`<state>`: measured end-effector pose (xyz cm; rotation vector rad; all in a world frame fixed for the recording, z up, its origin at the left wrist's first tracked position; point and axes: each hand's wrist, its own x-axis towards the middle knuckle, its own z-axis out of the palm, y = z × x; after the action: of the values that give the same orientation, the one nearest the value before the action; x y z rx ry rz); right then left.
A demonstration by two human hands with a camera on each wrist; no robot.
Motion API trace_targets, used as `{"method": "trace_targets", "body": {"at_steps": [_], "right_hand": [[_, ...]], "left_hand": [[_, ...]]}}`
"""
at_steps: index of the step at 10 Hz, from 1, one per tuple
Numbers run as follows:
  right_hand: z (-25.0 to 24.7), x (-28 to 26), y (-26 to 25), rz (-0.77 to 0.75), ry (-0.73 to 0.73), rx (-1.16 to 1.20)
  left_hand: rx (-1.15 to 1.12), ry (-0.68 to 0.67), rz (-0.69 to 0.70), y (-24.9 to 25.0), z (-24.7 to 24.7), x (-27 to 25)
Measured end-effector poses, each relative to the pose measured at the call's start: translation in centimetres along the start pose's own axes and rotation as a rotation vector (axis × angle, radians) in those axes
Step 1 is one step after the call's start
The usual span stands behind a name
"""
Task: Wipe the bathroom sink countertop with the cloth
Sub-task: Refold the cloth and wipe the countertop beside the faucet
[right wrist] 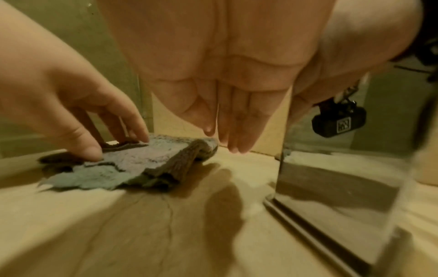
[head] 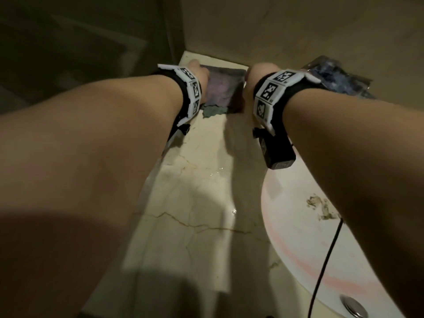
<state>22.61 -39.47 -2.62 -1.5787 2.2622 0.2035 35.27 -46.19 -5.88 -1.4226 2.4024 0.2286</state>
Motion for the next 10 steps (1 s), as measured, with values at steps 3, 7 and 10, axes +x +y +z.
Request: {"method": "trace_targets", "body": {"at_steps": [3,7,10], "right_hand": [[2.9,2.3,-2.4,-0.07,0.027,-0.115],[0.5,0.3,-3.0,-0.025,0.059,-0.062],[-5.1,-4.8,-2.4,0.008,0.202,0.08]], "left_hand": [[-0.011,-0.049,-0.097,-0.1,-0.4,0.0],[-0.133,0.04,-0.023,-0.4,-0.8,-2.3],[-0.244,0.161,0.001,0.1,-5.0,-6.7]]}}
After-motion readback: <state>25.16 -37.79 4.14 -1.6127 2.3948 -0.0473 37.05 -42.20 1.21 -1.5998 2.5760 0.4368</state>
